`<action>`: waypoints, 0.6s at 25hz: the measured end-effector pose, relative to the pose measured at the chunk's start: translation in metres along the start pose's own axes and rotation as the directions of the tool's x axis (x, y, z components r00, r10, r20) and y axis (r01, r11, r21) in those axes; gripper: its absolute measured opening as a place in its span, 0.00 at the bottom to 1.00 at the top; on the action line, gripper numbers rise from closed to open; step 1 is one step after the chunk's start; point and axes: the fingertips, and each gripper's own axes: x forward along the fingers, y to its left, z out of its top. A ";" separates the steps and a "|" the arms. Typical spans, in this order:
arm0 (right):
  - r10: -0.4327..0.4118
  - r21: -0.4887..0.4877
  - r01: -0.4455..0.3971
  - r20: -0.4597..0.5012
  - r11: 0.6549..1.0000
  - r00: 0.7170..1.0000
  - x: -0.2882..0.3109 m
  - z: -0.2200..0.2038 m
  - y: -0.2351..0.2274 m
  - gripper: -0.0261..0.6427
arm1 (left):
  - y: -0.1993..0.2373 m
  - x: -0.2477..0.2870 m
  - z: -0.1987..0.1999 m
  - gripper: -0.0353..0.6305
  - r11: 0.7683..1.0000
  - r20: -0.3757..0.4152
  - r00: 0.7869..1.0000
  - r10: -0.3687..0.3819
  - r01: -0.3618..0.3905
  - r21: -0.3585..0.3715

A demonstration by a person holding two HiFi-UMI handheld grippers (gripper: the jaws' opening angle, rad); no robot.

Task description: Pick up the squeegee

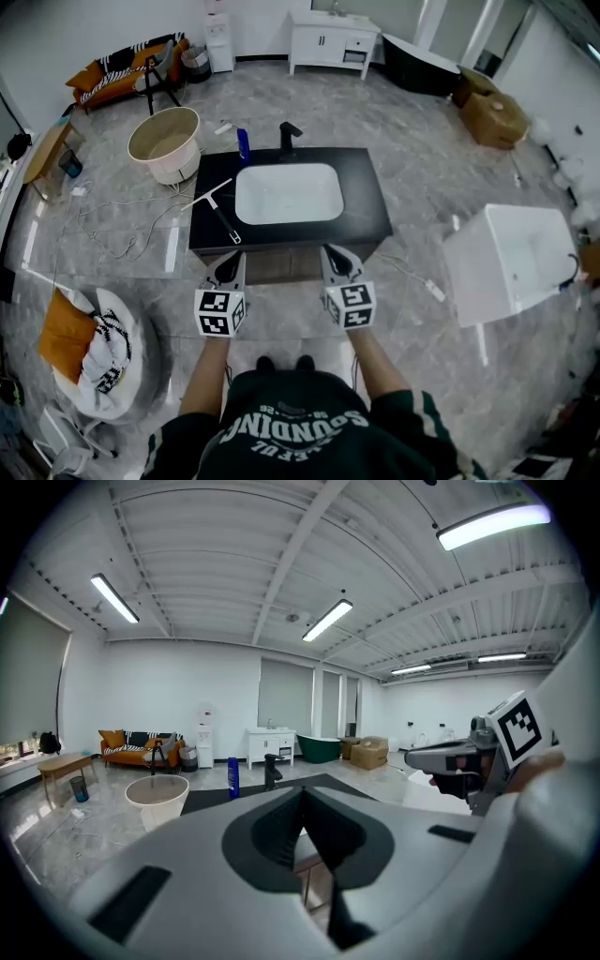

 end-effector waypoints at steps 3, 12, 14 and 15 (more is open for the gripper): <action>0.006 0.003 -0.006 -0.003 1.000 1.000 0.000 -0.001 -0.002 0.04 | -0.001 0.000 0.002 0.06 1.000 0.009 1.000 0.015 -0.015 -0.002; 0.044 0.035 -0.043 -0.025 0.998 0.999 -0.007 -0.011 -0.013 0.04 | -0.020 0.006 0.001 0.06 1.000 -0.003 1.000 0.029 -0.029 -0.004; 0.057 0.039 -0.056 -0.024 0.998 0.998 -0.006 -0.016 -0.014 0.04 | -0.023 0.006 -0.001 0.06 0.999 -0.003 0.999 0.038 -0.038 -0.001; 0.064 0.038 -0.063 -0.022 0.997 0.998 -0.006 -0.016 -0.014 0.04 | -0.024 0.006 -0.002 0.06 0.999 -0.004 0.999 0.043 -0.043 -0.001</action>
